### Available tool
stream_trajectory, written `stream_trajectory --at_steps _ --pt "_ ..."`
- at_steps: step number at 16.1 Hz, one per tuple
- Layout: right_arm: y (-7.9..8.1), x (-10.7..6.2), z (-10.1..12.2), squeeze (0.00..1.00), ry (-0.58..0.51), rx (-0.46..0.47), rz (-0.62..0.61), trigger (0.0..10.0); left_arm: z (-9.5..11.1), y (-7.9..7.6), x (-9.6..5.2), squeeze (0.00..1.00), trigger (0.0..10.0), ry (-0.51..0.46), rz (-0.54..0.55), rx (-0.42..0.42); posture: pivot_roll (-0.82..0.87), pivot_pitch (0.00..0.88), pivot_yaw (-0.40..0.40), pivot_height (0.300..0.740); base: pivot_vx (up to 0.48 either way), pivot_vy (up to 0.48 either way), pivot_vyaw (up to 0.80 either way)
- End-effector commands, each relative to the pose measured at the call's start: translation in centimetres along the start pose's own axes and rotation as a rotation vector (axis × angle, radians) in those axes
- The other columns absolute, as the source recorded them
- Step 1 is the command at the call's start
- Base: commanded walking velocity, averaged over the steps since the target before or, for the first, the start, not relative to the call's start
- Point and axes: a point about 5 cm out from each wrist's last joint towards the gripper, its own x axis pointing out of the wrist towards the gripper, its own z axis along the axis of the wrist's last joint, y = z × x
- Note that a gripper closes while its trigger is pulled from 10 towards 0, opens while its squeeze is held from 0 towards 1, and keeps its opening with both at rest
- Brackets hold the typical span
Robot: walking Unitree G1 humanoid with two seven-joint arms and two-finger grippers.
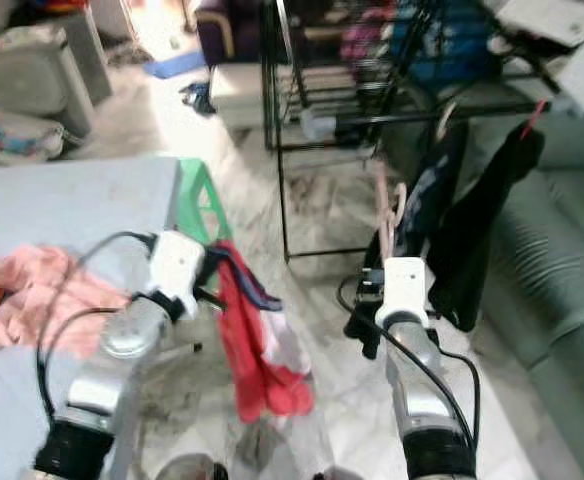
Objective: Hang hanger
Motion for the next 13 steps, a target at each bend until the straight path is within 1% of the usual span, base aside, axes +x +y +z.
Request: stream_trajectory --at_steps 1,4,5,6,9,10,13 --pt "-0.2 -0.5 0.6 0.0 -0.039 0.004 -0.004 10.0 1.2 0.1 -0.2 0.0 10.0 -0.043 -0.013 0.009 0.05 0.0 0.014 0.74 0.0 -0.371 0.0" --pt "-1.1 -1.1 0.1 0.0 -0.044 0.01 -0.037 10.0 0.3 0.1 -0.5 0.0 10.0 -0.012 -0.039 0.003 0.02 0.0 0.017 0.74 0.0 -0.371 0.0" --pt "-1.3 -1.3 0.0 0.0 -0.044 0.019 -0.04 10.0 0.1 0.1 -0.4 0.0 10.0 -0.009 -0.042 0.0 0.0 0.0 0.02 0.74 0.0 -0.371 0.0" --pt "-1.6 -1.4 0.2 0.0 -0.046 0.025 -0.039 10.0 0.3 0.3 -0.1 0.0 10.0 -0.012 -0.036 -0.004 -0.01 0.0 0.021 0.74 0.0 -0.375 0.0" --pt "-1.7 -1.5 0.7 0.0 -0.064 0.012 -0.019 10.0 0.8 0.5 0.4 0.0 10.0 -0.023 -0.029 -0.007 -0.02 0.0 0.018 0.74 0.0 -0.382 0.0" --pt "-1.7 -1.5 1.1 0.0 -0.08 0.011 -0.014 10.0 0.9 0.5 0.4 0.0 10.0 -0.028 -0.032 -0.004 -0.03 0.001 0.012 0.74 0.0 -0.382 0.0" --pt "-1.6 -1.7 1.3 0.0 -0.089 0.008 -0.003 10.0 0.5 0.5 0.0 0.0 10.0 -0.023 -0.035 0.001 -0.03 0.008 0.007 0.74 0.0 -0.371 0.0"
